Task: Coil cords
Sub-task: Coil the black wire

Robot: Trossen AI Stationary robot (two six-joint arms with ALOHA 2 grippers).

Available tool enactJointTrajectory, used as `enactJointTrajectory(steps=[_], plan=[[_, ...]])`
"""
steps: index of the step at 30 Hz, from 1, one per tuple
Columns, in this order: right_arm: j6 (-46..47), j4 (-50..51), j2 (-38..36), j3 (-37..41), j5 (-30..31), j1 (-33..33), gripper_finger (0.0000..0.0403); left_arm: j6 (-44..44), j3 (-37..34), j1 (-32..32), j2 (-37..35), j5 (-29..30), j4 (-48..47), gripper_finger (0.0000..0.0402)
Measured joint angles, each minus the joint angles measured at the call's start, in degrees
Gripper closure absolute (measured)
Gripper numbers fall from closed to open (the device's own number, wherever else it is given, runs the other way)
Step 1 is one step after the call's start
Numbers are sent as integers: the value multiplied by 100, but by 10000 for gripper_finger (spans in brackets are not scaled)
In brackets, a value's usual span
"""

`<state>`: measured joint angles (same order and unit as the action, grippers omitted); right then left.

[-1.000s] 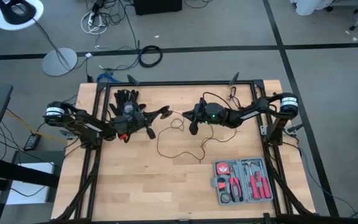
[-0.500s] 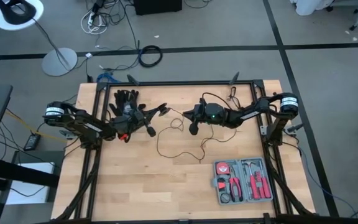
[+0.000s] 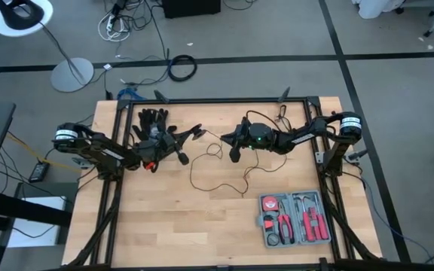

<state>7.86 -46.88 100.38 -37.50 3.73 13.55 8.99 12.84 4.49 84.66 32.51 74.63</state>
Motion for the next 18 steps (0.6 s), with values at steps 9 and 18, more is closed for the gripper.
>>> enactJointTrajectory(steps=[9, 18], plan=[[2, -270, 0, 0, -35, 21, 364, -2, 0, 0, 0, 2, 1, 401], [0, -316, -2, 0, -348, 1, 364, -2, 0, 0, 0, 2, 4, 401]])
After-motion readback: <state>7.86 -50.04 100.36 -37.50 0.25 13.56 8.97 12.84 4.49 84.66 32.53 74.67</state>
